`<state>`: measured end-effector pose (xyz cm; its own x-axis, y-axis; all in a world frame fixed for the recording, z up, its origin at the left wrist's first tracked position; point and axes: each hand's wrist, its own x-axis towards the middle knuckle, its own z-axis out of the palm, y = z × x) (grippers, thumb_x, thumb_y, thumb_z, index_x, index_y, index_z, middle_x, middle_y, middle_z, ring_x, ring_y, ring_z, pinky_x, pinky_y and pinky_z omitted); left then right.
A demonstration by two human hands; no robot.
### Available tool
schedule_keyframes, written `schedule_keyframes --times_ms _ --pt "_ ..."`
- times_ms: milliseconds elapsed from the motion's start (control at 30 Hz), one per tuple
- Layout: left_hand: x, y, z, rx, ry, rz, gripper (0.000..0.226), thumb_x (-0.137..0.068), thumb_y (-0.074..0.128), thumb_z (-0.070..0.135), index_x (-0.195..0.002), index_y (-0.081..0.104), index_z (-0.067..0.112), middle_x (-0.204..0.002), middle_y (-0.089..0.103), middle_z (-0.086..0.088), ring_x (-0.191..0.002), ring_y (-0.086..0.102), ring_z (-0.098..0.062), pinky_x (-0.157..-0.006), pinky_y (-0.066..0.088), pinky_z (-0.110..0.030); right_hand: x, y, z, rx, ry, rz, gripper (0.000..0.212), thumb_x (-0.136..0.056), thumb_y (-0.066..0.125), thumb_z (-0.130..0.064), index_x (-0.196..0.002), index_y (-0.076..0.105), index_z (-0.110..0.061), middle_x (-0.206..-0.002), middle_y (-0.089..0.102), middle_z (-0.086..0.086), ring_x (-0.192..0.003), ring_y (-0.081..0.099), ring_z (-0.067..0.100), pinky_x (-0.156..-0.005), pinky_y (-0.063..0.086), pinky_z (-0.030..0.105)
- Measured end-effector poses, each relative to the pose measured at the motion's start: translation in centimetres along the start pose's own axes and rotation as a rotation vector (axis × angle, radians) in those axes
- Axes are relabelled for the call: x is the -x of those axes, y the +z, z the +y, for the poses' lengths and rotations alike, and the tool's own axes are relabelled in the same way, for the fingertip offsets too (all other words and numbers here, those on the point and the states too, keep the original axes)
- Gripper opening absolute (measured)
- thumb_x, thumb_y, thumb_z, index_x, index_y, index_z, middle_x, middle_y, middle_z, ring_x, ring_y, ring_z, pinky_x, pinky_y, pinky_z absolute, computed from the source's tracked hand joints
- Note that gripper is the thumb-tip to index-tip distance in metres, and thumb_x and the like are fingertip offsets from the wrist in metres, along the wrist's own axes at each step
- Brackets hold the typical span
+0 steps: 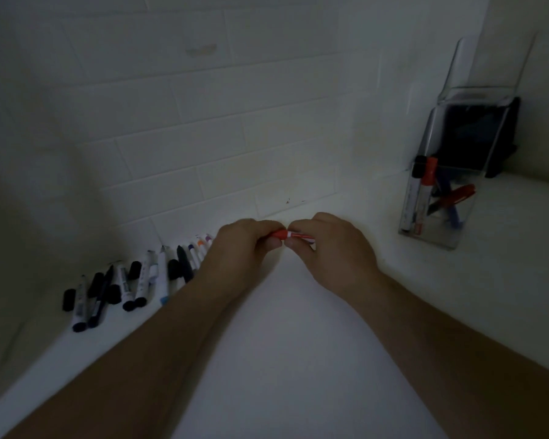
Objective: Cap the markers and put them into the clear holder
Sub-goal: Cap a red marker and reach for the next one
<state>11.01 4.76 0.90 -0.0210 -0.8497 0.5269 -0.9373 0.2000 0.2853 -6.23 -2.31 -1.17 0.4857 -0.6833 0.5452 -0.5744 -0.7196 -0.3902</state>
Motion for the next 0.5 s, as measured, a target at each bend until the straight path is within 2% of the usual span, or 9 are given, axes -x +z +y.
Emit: schedule_keyframes --times_ms 33,100,167,333,500 --pt "0.0 -0.02 0.0 0.003 -0.008 -0.013 0.018 -0.094 0.065 0.022 -0.109 0.074 0.026 -0.092 0.074 0.002 -0.085 0.063 -0.015 -0.075 0.035 -0.011 0.01 -0.06 0.15 0.019 -0.011 -0.008 0.022 -0.097 0.052 -0.052 -0.102 0.066 -0.036 -0.078 0.049 -0.01 -0.074 0.053 0.014 -0.063 0.045 0.035" --pt "0.05 0.23 -0.12 -0.002 -0.017 -0.025 0.014 -0.095 0.062 0.024 -0.104 0.073 0.023 -0.09 0.074 0.002 -0.084 0.063 -0.018 -0.074 0.039 -0.021 0.03 -0.2 0.33 0.049 -0.019 -0.026 0.025 -0.097 0.05 -0.055 -0.097 0.064 -0.034 -0.075 0.048 -0.008 -0.072 0.051 0.013 -0.06 0.043 0.034" --pt "0.07 0.53 -0.1 -0.012 -0.038 -0.051 0.013 -0.096 0.061 0.024 -0.101 0.072 0.022 -0.086 0.072 0.002 -0.082 0.062 -0.019 -0.07 0.036 -0.028 0.0 -0.38 0.39 0.071 -0.022 -0.045 0.027 -0.096 0.048 -0.057 -0.096 0.064 -0.034 -0.075 0.049 -0.007 -0.072 0.051 0.013 -0.06 0.043 0.034" --pt "0.1 0.72 -0.19 0.01 0.001 -0.038 0.019 -0.094 0.056 0.027 -0.1 0.073 0.02 -0.086 0.073 0.0 -0.08 0.061 -0.018 -0.07 0.036 -0.029 0.0 -0.89 0.46 0.087 -0.027 -0.066 0.028 -0.095 0.047 -0.059 -0.096 0.065 -0.037 -0.077 0.05 -0.006 -0.071 0.052 0.011 -0.062 0.047 0.034" --pt "0.11 0.8 0.14 -0.013 0.034 -0.045 0.031 -0.088 0.047 0.032 -0.1 0.073 0.02 -0.081 0.071 -0.002 -0.075 0.059 -0.02 -0.067 0.034 -0.03 0.26 -0.74 0.33 0.031 -0.012 -0.055 0.033 -0.093 0.048 -0.065 -0.103 0.067 -0.04 -0.084 0.059 -0.009 -0.079 0.057 0.01 -0.067 0.049 0.036"
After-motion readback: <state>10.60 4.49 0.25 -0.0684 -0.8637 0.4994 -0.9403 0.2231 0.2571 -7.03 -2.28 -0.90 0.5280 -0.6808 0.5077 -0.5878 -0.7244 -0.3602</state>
